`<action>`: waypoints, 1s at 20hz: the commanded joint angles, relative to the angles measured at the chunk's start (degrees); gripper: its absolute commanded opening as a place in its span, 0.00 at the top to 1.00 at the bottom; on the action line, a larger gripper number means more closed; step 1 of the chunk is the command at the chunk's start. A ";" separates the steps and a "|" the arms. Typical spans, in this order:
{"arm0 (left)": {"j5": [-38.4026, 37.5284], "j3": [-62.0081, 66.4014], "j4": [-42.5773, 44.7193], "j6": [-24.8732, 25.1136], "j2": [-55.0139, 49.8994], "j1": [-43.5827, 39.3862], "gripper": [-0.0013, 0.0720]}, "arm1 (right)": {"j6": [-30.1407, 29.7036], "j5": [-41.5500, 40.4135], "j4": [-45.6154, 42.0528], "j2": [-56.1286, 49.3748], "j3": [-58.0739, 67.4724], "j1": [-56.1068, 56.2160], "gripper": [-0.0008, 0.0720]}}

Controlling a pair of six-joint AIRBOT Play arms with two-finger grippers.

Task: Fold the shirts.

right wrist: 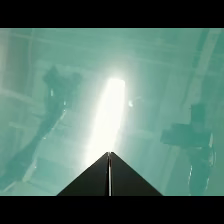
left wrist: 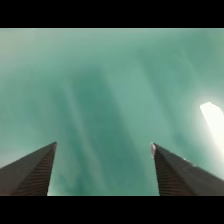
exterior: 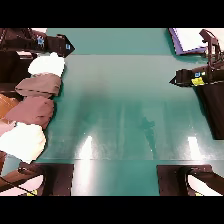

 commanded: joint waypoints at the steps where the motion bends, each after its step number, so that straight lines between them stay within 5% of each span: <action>1: 7.65 -0.11 13.22 -3.23 -2.91 0.22 0.00 | 0.00 -0.04 -1.99 -0.04 0.02 -0.17 0.97; 3: 8.24 -0.11 19.89 -7.28 -7.69 1.73 0.00 | 0.00 -0.04 -2.64 -0.07 0.02 -0.17 0.97; 9: 10.08 -0.09 20.31 -13.62 -25.79 11.89 0.00 | 0.00 0.02 -2.54 -0.07 0.04 -0.15 0.97; 19: 22.95 0.11 19.12 -14.23 -34.91 16.68 0.00 | 0.02 -0.09 -2.51 -0.09 0.02 -0.15 0.97; 20: 22.36 0.57 18.21 -14.25 -34.91 16.68 0.20 | 0.02 -0.09 -2.51 -0.09 0.04 -0.15 0.97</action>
